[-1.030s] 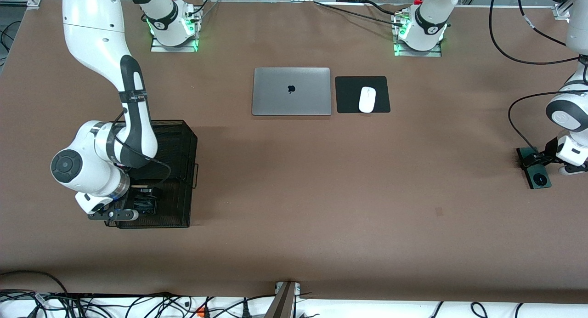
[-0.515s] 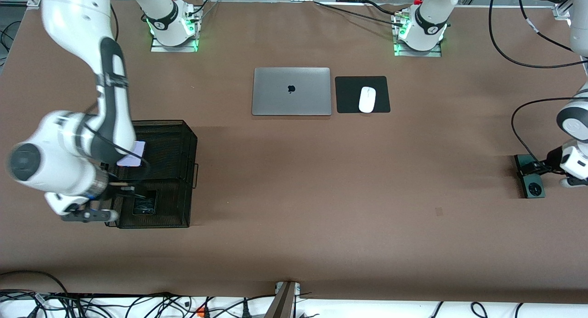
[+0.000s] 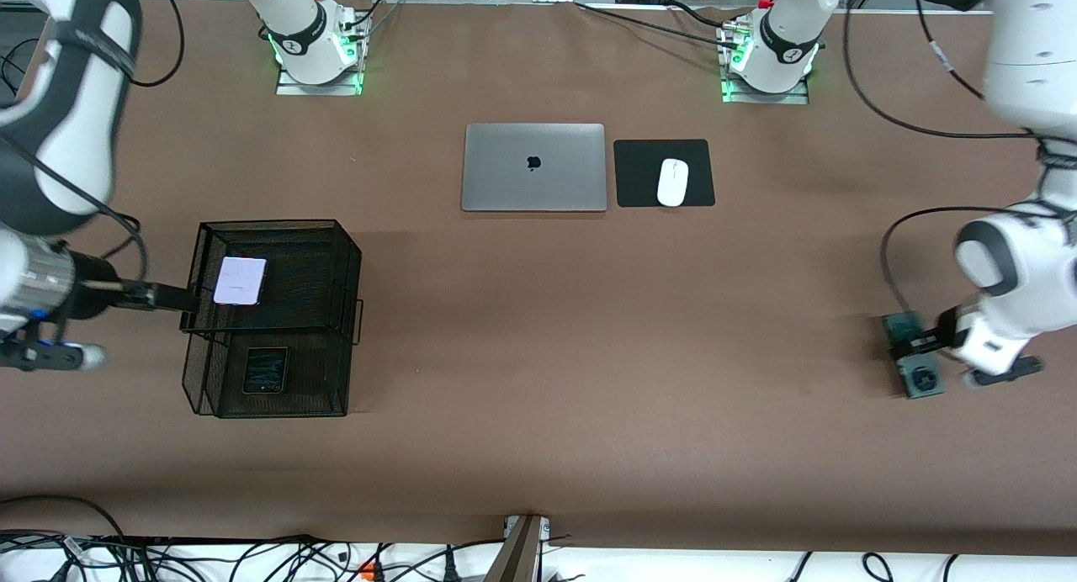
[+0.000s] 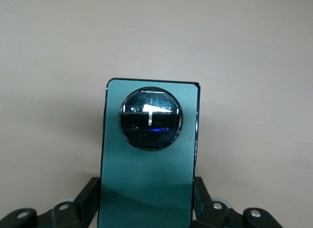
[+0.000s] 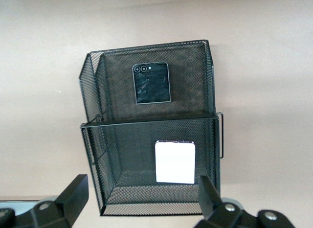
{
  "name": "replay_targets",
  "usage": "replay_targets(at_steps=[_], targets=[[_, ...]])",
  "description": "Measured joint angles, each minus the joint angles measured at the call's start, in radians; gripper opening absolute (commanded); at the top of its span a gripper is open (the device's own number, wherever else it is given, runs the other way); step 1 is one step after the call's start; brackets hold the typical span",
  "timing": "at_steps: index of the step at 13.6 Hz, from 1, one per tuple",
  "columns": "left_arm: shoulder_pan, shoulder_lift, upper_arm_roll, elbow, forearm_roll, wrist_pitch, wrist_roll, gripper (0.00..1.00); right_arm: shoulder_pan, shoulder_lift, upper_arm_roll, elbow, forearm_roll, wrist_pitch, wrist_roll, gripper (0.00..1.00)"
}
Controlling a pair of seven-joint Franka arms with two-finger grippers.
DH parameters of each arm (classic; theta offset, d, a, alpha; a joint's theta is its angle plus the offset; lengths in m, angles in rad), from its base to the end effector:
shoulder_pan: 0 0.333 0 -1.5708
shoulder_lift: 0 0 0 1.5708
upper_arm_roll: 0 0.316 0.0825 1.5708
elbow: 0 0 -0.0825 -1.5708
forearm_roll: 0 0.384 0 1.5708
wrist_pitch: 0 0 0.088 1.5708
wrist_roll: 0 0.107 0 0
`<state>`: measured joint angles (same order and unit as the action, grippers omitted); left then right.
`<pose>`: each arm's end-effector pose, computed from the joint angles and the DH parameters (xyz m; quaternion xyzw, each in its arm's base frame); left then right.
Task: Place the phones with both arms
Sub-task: 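Lift the green phone with the left gripper while the right gripper withdraws, then set the green phone down near the laptop with the left gripper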
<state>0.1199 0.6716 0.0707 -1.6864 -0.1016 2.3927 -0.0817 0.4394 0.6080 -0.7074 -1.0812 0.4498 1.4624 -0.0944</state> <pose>0.6713 0.1234 0.2123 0.9862 0.1639 0.0193 0.0124 0.6926 0.0098 0.5188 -0.9973 0.0365 0.0477 0.0414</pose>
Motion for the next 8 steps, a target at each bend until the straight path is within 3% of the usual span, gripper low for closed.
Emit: replay_targets(at_steps=[8], targets=[[-0.466, 0.000, -0.010, 0.028, 0.022, -0.016, -0.584, 0.00, 0.059, 0.000, 0.011, 0.002, 0.006, 0.004, 0.018, 0.99]])
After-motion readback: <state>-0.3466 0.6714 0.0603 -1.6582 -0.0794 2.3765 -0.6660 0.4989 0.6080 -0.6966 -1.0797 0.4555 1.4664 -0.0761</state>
